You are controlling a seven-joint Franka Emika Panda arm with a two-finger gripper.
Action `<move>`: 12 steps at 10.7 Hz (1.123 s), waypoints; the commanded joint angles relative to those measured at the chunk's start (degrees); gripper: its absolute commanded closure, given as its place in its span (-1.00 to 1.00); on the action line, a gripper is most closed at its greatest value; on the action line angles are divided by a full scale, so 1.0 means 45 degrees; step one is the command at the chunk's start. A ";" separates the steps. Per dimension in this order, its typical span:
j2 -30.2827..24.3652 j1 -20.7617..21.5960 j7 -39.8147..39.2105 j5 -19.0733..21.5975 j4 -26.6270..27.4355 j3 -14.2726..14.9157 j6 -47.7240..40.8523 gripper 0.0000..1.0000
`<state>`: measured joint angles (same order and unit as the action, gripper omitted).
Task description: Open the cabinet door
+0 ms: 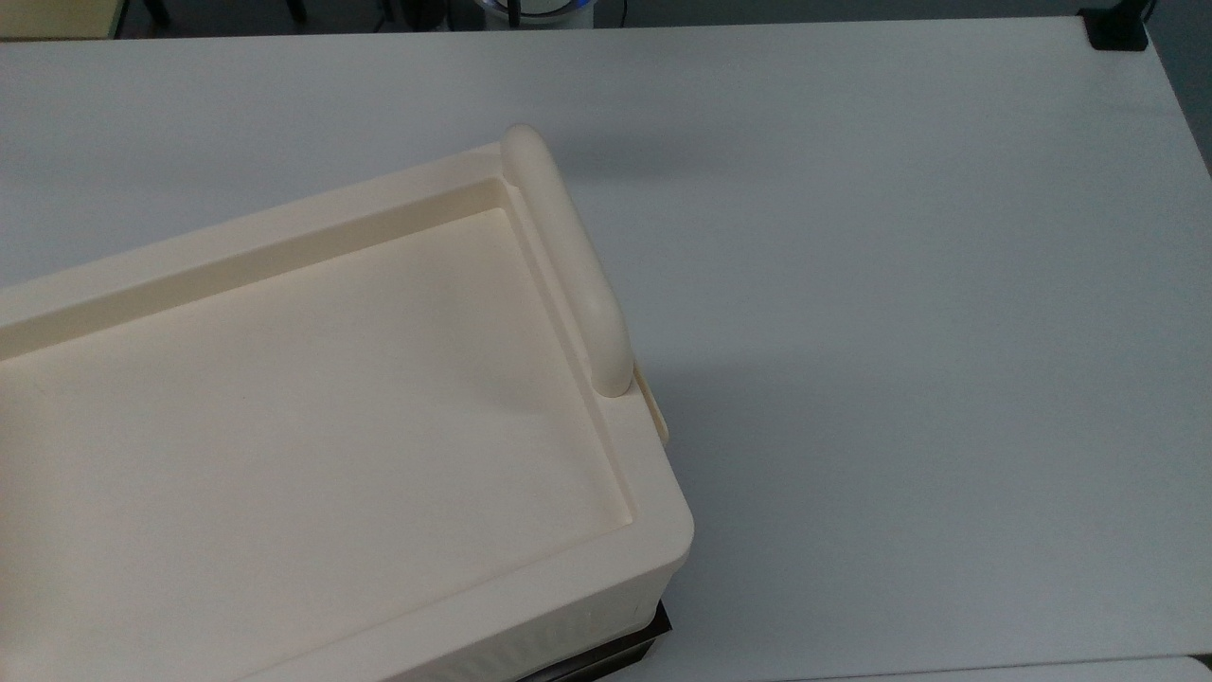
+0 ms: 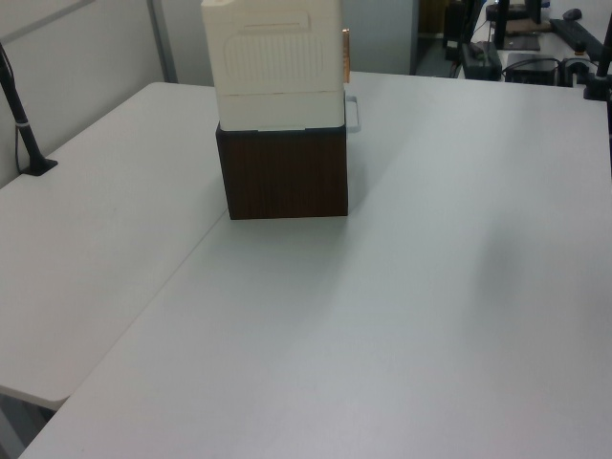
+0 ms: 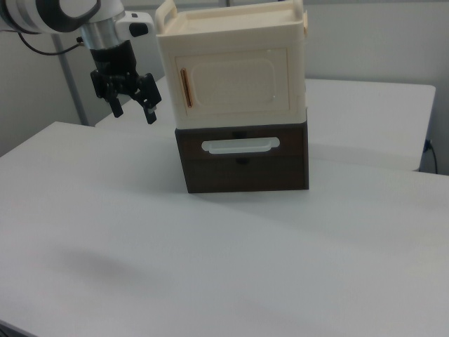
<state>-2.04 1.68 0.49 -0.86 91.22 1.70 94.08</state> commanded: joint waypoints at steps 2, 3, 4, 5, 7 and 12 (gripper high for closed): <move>-0.0074 0.0095 -0.0149 0.0250 0.0140 0.0110 0.0188 -1.00; -0.0074 0.0115 -0.0226 0.0250 0.0140 0.0110 0.0188 -1.00; -0.0074 0.0095 -0.0285 0.0250 0.0140 0.0110 0.0169 -1.00; -0.0093 0.0076 -0.0286 0.0250 0.0140 0.0110 0.0149 -1.00; -0.0016 0.0134 -0.0265 0.0250 0.0140 0.0071 0.0207 -1.00; 0.0179 -0.0061 -0.1790 0.0094 -0.0151 0.0091 0.0286 -1.00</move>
<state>-1.60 1.53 -5.46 -0.86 91.18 1.75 94.09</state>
